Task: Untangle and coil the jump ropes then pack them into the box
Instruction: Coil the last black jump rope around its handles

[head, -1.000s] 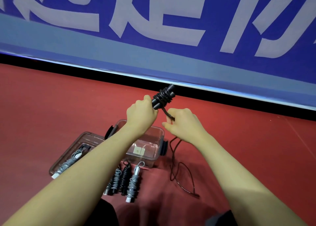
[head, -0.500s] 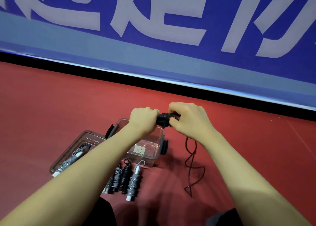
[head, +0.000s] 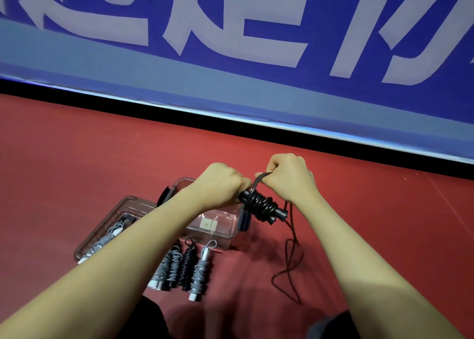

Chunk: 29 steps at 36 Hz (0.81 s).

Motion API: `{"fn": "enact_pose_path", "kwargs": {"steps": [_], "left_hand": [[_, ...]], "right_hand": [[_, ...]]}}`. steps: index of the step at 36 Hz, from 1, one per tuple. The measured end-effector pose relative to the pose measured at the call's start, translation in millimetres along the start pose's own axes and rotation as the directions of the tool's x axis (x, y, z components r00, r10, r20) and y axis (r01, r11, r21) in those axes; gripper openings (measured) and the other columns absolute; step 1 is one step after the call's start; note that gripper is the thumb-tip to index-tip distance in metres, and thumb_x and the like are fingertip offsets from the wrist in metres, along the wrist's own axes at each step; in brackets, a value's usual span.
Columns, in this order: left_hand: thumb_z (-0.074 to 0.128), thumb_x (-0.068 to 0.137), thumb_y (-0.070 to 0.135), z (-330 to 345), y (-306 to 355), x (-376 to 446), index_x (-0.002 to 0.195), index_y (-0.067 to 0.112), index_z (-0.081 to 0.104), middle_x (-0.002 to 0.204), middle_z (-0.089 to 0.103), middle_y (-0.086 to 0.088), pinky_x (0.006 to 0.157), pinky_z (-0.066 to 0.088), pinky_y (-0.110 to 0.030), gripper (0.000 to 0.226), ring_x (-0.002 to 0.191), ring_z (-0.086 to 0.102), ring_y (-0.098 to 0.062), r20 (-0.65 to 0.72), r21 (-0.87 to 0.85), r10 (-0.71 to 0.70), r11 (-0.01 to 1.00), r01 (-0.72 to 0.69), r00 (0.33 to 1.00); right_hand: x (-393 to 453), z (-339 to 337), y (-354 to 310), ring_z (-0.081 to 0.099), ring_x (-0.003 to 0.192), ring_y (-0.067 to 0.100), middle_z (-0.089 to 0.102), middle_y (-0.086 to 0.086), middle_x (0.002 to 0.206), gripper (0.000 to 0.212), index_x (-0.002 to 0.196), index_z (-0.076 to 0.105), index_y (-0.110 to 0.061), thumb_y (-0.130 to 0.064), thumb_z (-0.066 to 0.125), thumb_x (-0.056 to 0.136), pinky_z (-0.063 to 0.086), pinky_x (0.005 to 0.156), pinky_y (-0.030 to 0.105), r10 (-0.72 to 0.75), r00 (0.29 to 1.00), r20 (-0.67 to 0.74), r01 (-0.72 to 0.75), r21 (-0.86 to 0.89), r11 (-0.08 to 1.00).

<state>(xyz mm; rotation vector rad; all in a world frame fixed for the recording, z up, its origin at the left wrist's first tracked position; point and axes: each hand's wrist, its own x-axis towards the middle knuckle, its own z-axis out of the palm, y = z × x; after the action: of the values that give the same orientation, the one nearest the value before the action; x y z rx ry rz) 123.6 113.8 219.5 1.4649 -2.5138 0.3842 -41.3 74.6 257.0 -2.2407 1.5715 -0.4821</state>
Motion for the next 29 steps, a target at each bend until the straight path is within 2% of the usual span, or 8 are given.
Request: {"fn": "enact_pose_path", "kwargs": {"steps": [4, 7, 10, 12, 14, 17, 22, 29], "left_hand": [[0.047, 0.072, 0.031, -5.9, 1.8, 0.5, 0.06, 0.014, 0.051, 0.049, 0.05, 0.001, 0.048, 0.03, -0.018, 0.021, 0.042, 0.048, -0.021, -0.21, -0.095, 0.077, 0.991, -0.098, 0.975], [0.051, 0.077, 0.028, -11.0, 7.6, 2.3, 0.08, 0.018, 0.044, 0.053, 0.052, -0.002, 0.044, 0.037, -0.021, 0.013, 0.044, 0.047, -0.022, -0.312, -0.199, 0.032, 0.975, -0.098, 0.949], [0.059, 0.077, 0.031, -18.7, 15.3, 1.7, 0.086, 0.018, 0.037, 0.058, 0.058, -0.009, 0.043, 0.037, -0.026, 0.027, 0.048, 0.055, -0.032, -0.322, -0.417, -0.26, 0.902, 0.11, 0.91], [0.069, 0.078, 0.02, -26.0, 17.6, 3.3, 0.092, 0.02, 0.035, 0.063, 0.061, -0.006, 0.05, 0.033, -0.03, 0.037, 0.054, 0.056, -0.03, -0.251, -0.65, -0.533, 0.711, 0.268, 0.808], [0.069, 0.079, 0.015, -32.3, 16.7, 7.8, 0.093, 0.018, 0.034, 0.063, 0.056, 0.003, 0.052, 0.032, -0.03, 0.037, 0.055, 0.053, -0.016, -0.177, -0.751, -0.676, 0.563, 0.345, 0.716], [0.063, 0.082, 0.016, -33.1, 16.6, 14.7, 0.095, 0.015, 0.035, 0.063, 0.055, 0.002, 0.052, 0.035, -0.033, 0.031, 0.055, 0.05, -0.017, -0.108, -0.759, -0.732, 0.498, 0.42, 0.673], [0.056, 0.084, 0.014, -25.0, 9.3, 16.7, 0.099, 0.01, 0.035, 0.074, 0.06, -0.01, 0.057, 0.041, -0.036, 0.026, 0.066, 0.055, -0.033, -0.01, -0.698, -0.8, 0.435, 0.569, 0.599], [0.05, 0.091, 0.017, -13.4, 6.8, 14.3, 0.104, 0.007, 0.036, 0.083, 0.049, -0.011, 0.063, 0.037, -0.035, 0.022, 0.071, 0.046, -0.033, 0.084, -0.432, -0.818, 0.484, 0.761, 0.568]], "right_hand": [[-0.3, 1.1, -0.5, 0.053, 0.079, 0.025, 0.055, -0.004, 0.068, 0.038, 0.063, 0.051, -0.018, -0.046, 0.063, 0.086, 0.039, 0.068, 0.03, -0.042, 0.999, 0.009, 0.042, 0.022, 0.999], [-0.9, -1.2, -2.1, 0.049, 0.076, 0.026, 0.051, -0.005, 0.065, 0.034, 0.069, 0.056, -0.014, -0.043, 0.059, 0.088, 0.038, 0.067, 0.03, -0.076, 0.997, 0.008, 0.076, 0.031, 0.997], [-0.2, -2.9, 1.2, 0.044, 0.074, 0.029, 0.05, -0.002, 0.066, 0.025, 0.067, 0.048, -0.014, -0.032, 0.053, 0.084, 0.04, 0.066, 0.033, -0.096, 0.995, 0.013, 0.096, -0.009, 0.995], [-0.1, -1.5, 3.8, 0.049, 0.078, 0.031, 0.051, 0.0, 0.07, 0.032, 0.067, 0.046, -0.016, -0.038, 0.05, 0.088, 0.037, 0.064, 0.033, -0.111, 0.994, 0.011, 0.111, -0.027, 0.993], [-1.0, 1.8, 4.4, 0.047, 0.076, 0.028, 0.048, -0.003, 0.066, 0.043, 0.062, 0.036, -0.019, -0.044, 0.051, 0.093, 0.034, 0.063, 0.032, -0.135, 0.991, 0.008, 0.135, -0.017, 0.991], [-2.1, 5.3, 1.1, 0.048, 0.075, 0.029, 0.052, 0.001, 0.071, 0.041, 0.063, 0.035, -0.022, -0.044, 0.052, 0.092, 0.037, 0.065, 0.033, -0.148, 0.988, 0.04, 0.148, -0.013, 0.989], [-6.7, 6.5, -4.5, 0.055, 0.078, 0.026, 0.055, -0.004, 0.072, 0.03, 0.07, 0.042, -0.019, -0.038, 0.056, 0.09, 0.037, 0.066, 0.032, -0.249, 0.961, 0.122, 0.259, -0.075, 0.963], [-11.2, 2.8, -16.8, 0.05, 0.068, 0.026, 0.05, -0.004, 0.062, 0.022, 0.068, 0.05, -0.015, -0.028, 0.059, 0.084, 0.03, 0.058, 0.03, -0.343, 0.914, 0.216, 0.372, -0.114, 0.921]]}}
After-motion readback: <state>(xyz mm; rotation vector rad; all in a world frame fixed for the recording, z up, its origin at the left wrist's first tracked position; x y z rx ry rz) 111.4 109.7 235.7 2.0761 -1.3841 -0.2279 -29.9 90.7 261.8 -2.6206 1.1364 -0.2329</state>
